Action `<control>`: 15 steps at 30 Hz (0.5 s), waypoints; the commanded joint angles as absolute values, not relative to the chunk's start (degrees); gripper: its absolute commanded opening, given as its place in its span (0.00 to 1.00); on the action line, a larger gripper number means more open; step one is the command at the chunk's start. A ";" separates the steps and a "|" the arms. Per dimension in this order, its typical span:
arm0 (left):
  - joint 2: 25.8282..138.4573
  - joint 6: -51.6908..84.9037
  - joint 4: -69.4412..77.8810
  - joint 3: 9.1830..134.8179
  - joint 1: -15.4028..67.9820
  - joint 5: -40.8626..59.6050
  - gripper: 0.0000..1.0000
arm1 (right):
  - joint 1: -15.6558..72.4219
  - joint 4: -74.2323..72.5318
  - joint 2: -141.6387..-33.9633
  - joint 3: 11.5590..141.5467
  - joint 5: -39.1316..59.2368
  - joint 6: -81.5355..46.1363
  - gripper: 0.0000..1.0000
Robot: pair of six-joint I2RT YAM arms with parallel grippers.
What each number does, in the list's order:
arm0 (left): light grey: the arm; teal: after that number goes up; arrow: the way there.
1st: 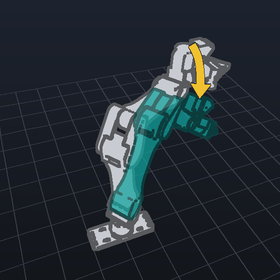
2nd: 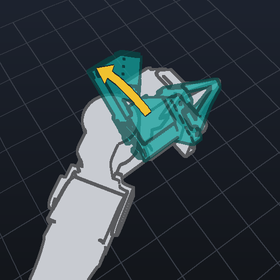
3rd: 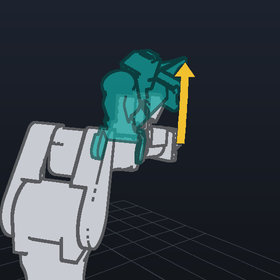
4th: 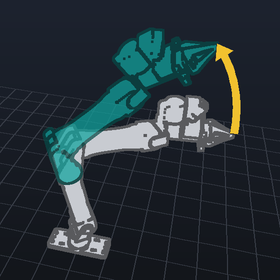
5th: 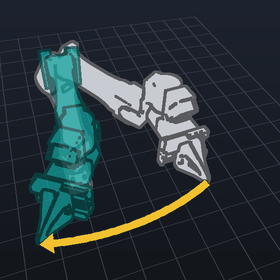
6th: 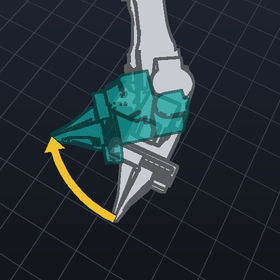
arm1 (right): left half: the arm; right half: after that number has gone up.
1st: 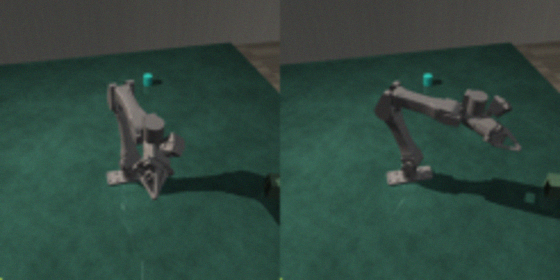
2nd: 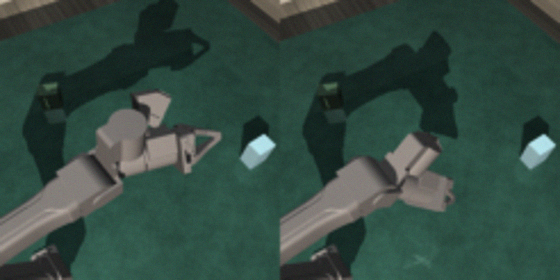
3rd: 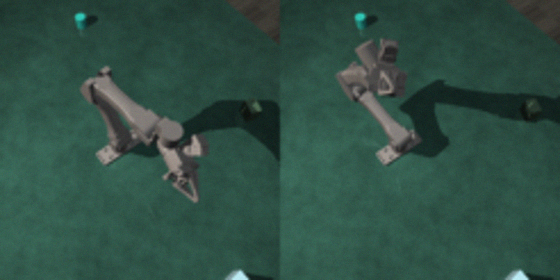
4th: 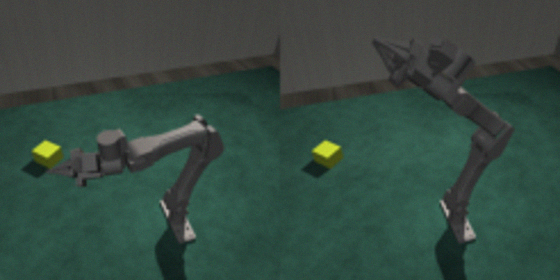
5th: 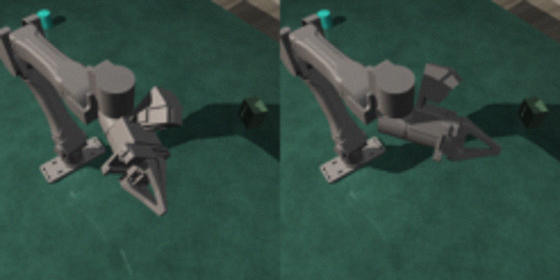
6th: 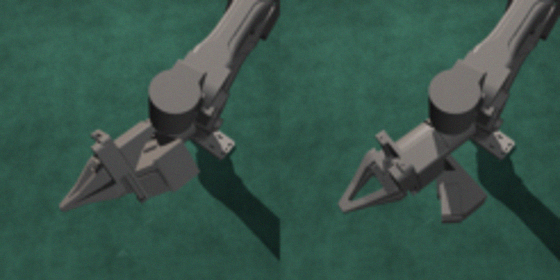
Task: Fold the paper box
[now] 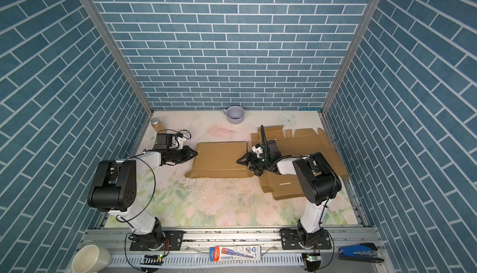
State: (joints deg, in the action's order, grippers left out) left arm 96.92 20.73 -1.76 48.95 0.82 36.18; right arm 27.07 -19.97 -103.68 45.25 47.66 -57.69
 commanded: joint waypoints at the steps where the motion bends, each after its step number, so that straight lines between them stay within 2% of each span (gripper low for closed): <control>1: 98.53 20.03 -8.78 47.25 0.18 29.23 0.23 | 28.37 -29.83 -104.59 45.85 48.99 -65.64 0.80; 8: 92.16 20.01 -13.04 49.57 0.18 29.31 0.47 | 28.92 -37.41 -104.37 42.94 46.85 -73.90 0.64; 15: 80.31 14.43 -23.22 54.72 1.01 25.60 0.58 | 28.83 -36.22 -102.95 42.81 46.36 -81.20 0.51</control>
State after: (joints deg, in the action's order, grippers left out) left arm 85.65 18.44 -17.02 51.59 0.43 28.45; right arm 28.60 -35.18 -104.22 43.86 47.33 -74.26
